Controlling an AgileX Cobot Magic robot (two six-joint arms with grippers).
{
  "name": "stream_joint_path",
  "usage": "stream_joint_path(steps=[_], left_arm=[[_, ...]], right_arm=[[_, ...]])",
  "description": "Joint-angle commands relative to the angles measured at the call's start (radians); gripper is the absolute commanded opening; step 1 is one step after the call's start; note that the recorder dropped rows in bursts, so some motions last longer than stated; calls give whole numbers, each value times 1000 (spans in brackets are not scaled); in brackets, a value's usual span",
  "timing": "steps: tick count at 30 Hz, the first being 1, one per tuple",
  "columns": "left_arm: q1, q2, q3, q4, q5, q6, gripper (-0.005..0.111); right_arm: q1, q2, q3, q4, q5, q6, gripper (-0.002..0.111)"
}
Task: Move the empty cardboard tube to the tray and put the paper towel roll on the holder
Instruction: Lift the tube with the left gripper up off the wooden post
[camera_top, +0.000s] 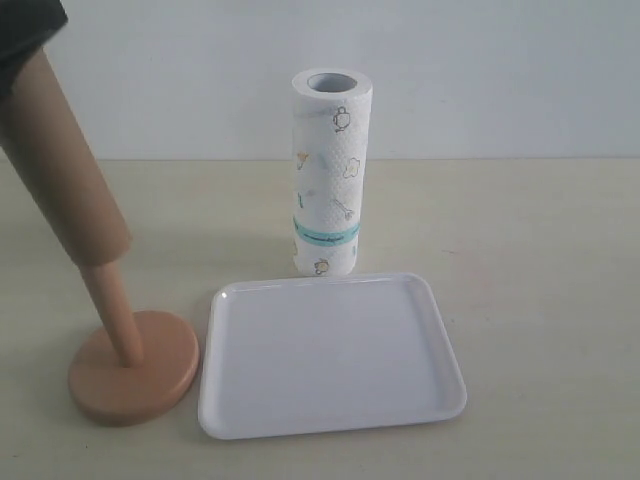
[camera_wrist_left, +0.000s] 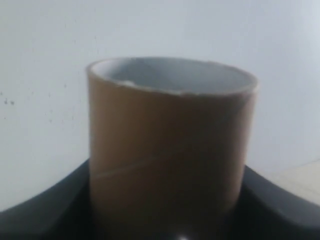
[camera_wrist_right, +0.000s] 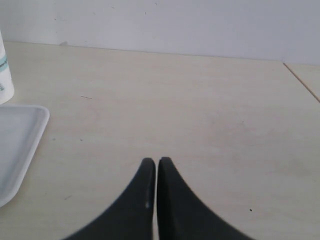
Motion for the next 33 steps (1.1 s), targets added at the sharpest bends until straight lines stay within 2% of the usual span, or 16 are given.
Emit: stream_joint_path(steps=[1, 8, 16, 21, 26, 33], left_arm=[[-5, -62, -109, 49, 66, -143, 4], [-5, -99, -307, 275, 195, -374, 4], [-5, -101, -526, 491, 193, -620, 4], [-7, -101, -615, 687, 92, -822, 4], [-74, -101, -648, 868, 63, -981, 4], [-273, -76, -644, 1028, 90, -1071, 4]], right_arm=[[-3, -4, -1, 1, -13, -5, 1], [-3, -4, -1, 1, -13, -5, 1], [-3, -4, -1, 1, -13, -5, 1], [-3, -4, -1, 1, -13, -5, 1], [-3, -4, -1, 1, -13, -5, 1], [-3, -4, -1, 1, -13, -5, 1]])
